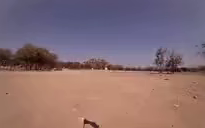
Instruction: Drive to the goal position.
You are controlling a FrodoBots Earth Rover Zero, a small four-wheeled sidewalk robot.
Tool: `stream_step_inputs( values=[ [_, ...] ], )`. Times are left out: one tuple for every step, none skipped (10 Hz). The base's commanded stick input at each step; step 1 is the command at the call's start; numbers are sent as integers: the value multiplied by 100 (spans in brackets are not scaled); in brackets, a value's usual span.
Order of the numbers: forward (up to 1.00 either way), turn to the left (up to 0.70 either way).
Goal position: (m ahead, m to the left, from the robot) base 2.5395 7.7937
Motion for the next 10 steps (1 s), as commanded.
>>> stream_step_inputs(
  values=[
    [100, 4],
    [100, 3],
    [100, 3],
    [100, 3],
    [100, 3],
    [100, 3],
    [100, 3],
    [100, 3],
    [100, 3],
    [100, 3]
  ],
)
